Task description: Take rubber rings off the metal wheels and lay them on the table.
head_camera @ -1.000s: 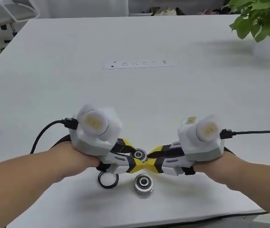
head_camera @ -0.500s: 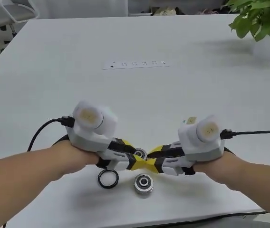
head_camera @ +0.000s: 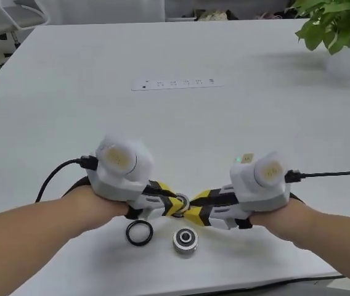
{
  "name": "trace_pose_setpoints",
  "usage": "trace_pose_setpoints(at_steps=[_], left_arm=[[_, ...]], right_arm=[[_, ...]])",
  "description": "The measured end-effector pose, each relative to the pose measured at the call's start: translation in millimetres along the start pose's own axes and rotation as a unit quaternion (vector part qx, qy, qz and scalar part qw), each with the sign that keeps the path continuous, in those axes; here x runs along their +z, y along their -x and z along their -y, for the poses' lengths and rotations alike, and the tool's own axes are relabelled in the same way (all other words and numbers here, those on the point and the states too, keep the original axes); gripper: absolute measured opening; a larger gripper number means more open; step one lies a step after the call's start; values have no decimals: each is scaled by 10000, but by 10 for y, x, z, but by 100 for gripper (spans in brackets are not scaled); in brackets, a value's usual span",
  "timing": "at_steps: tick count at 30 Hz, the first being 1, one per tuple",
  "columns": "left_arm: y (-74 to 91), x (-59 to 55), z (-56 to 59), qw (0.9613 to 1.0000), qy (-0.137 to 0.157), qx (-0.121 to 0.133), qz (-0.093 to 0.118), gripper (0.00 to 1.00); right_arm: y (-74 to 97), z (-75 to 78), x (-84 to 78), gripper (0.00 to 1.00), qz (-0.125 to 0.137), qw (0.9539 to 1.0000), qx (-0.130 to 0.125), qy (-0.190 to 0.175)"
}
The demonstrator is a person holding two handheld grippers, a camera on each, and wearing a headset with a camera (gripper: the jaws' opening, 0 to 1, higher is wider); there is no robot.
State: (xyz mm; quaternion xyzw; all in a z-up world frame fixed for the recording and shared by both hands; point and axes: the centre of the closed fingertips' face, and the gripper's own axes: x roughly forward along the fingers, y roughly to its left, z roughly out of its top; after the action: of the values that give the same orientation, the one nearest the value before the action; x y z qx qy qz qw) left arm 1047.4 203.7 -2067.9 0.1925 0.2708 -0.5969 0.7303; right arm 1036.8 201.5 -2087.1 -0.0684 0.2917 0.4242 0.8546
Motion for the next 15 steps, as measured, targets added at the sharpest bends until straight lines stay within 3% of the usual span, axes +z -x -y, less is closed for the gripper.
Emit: trace_pose_setpoints(at_steps=[1,4,10,13,15], left_arm=[[3,2,-2,9998,-189,39,11,7],[7,1,11,9993,-350,99,45,7],[5,19,31,9951,-960,220,4,7],[10,34,27,9940,-1060,256,-29,6],[5,39,19,9959,-876,244,0,6]], right_arm=[[-2,-6,-1,14,-6,10000,6,-1],[-11,-12,-1,14,-50,9999,-33,112],[-6,-12,-11,13,-107,9998,-58,143],[-1,-11,-17,11,-135,9998,-69,136],[4,-9,-26,8,-158,9998,-66,124]])
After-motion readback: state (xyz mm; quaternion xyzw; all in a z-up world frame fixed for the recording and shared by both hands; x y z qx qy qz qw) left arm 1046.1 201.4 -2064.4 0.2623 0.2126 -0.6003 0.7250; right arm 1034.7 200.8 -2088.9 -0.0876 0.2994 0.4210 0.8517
